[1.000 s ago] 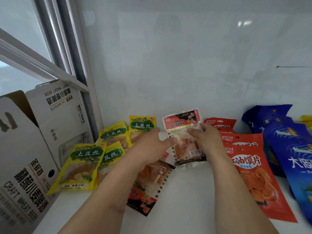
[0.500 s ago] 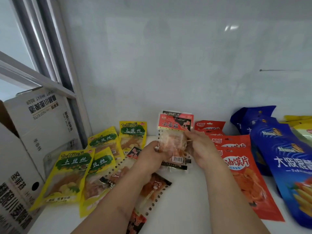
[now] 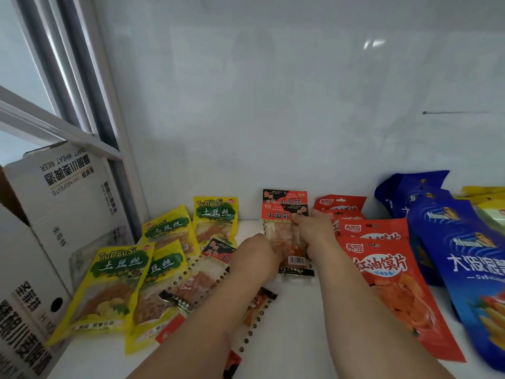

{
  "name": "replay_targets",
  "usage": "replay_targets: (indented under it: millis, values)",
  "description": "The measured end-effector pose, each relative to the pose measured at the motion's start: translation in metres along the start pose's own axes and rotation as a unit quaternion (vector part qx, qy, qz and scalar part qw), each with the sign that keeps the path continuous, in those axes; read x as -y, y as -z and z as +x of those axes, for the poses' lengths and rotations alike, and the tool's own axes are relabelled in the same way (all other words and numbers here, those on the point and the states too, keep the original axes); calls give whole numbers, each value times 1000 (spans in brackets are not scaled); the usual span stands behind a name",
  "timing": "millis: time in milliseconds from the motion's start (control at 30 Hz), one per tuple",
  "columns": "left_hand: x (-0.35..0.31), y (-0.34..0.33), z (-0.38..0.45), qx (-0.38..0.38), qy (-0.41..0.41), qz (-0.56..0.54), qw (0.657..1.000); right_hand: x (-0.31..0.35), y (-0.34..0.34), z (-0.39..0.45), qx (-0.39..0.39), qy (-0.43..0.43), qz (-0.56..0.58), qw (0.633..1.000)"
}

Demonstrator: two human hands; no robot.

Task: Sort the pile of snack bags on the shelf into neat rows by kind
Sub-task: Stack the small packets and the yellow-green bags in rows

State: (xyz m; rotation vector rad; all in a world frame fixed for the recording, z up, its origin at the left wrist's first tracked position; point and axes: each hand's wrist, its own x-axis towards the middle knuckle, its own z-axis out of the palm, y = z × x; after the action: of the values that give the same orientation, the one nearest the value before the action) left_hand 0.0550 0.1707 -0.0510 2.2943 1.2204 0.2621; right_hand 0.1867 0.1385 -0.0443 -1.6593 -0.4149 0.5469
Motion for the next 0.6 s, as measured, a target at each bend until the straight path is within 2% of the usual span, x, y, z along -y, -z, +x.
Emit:
replay_targets:
  millis: [200, 433, 533, 600]
  values:
    - [5, 1, -4, -33, -26, 56, 998, -5, -9, 14, -50, 39, -117, 991]
    - [24, 51, -12, -57, -9, 48, 997, -13, -18, 15, -69, 86, -177, 978]
    - [44, 69, -19, -70, 4, 64, 996, -10, -22, 6, -66, 123, -247, 959]
    - [58, 78, -25, -82, 19, 111, 990, -7, -23, -5, -60, 159, -306, 937]
